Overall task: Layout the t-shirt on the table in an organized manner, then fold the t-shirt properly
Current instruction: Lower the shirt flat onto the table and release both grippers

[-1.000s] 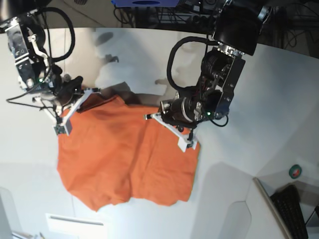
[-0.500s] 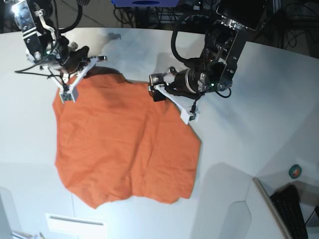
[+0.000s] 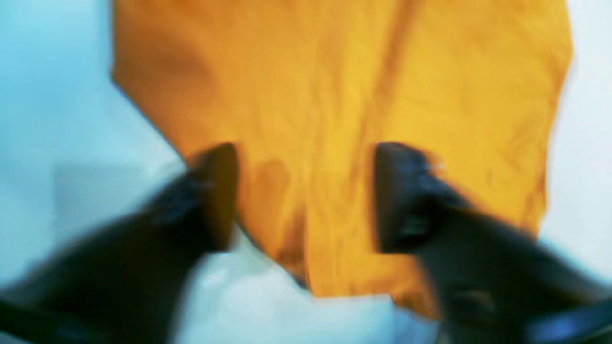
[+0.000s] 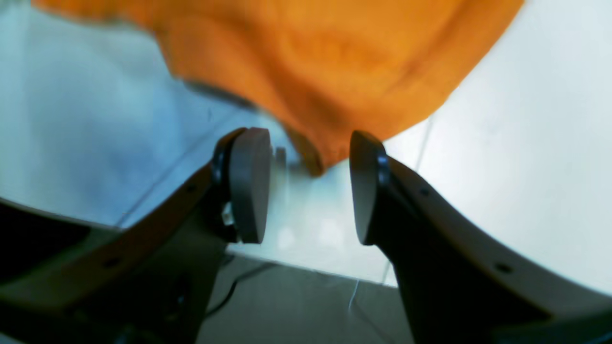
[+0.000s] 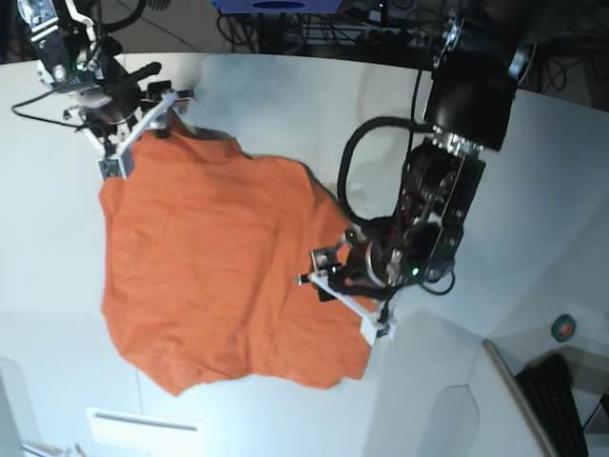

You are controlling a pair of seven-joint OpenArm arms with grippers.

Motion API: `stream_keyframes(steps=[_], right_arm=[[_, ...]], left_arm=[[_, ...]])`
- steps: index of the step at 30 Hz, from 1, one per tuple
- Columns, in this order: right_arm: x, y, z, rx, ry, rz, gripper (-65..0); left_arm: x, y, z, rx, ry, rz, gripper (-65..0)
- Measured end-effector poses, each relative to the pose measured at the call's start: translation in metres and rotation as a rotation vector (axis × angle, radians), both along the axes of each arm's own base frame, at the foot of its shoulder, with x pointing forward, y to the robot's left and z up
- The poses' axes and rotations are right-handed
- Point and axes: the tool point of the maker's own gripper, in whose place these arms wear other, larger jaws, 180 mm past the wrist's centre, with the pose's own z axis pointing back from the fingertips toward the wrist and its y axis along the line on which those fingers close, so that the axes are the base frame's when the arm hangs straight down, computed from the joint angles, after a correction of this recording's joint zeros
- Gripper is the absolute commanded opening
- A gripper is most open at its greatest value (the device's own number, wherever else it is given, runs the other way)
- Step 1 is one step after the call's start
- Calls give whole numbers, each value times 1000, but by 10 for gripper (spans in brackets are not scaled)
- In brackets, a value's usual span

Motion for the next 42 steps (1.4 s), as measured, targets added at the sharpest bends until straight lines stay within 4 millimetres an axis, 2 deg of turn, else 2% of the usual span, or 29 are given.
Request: stream_keyframes(steps=[2,3,5,7,8,10,14,16,18,20,23,26,31,34,35,36,38,40,42], right_arm=[[8,-4,5,-1,-37,-15,-407],[13,-6,7,-5,-52,-19,-431],[29,-9,12,-6,-81,-27,-503],[54,-18,14,-31,-115,-22,-617],[70,-26,16,-47,-141,-29,-650],[89,-41,11,-83,-148,-59,-650],[102,-55,-15,-98,-77,-105,-650],[104,-53,-24,-94,-55,-75,-650],[102,-38,-32,-51,-43,18,-650],[93,-30,-46,-26,-3,37,-650],[73,-34,-66,-28,57,16,-650],[66,-37,-69,-29,57,7,-650],[44,-34,-67,-34,68,-10,-650],[44,-37,-58,-58,75,-40,-650],[50,-35,-50,-59,48,-49,-650],[58,-32,-39,-56,11,-51,-650],[78,-24,-14,-38,-78,-28,-650],[101,-11,9,-14,-155,21,-650],[130,2,26,13,-212,65,-650]], left_arm=[[18,0,-8,10,-16,38,-612],[25,2,-13,15,-26,50,-650],[30,17,-30,57,-22,101,-650],[24,39,-51,104,6,139,-650],[19,50,-61,125,24,156,-650],[15,63,-72,144,9,181,-650],[13,66,-76,161,6,190,-650],[7,67,-76,157,-15,181,-650],[-1,70,-76,156,-24,173,-650],[-12,74,-75,160,-34,170,-650],[-27,80,-75,161,-44,161,-650],[-40,84,-74,163,-44,158,-650],[-68,65,-66,120,-27,115,-650],[-79,51,-48,73,-47,82,-650],[-77,55,-37,59,-69,107,-650],[-75,63,-26,48,-93,146,-650],[-74,92,-5,38,-135,236,-650],[-83,137,12,62,-168,355,-650],[-101,181,23,110,-180,462,-650]])
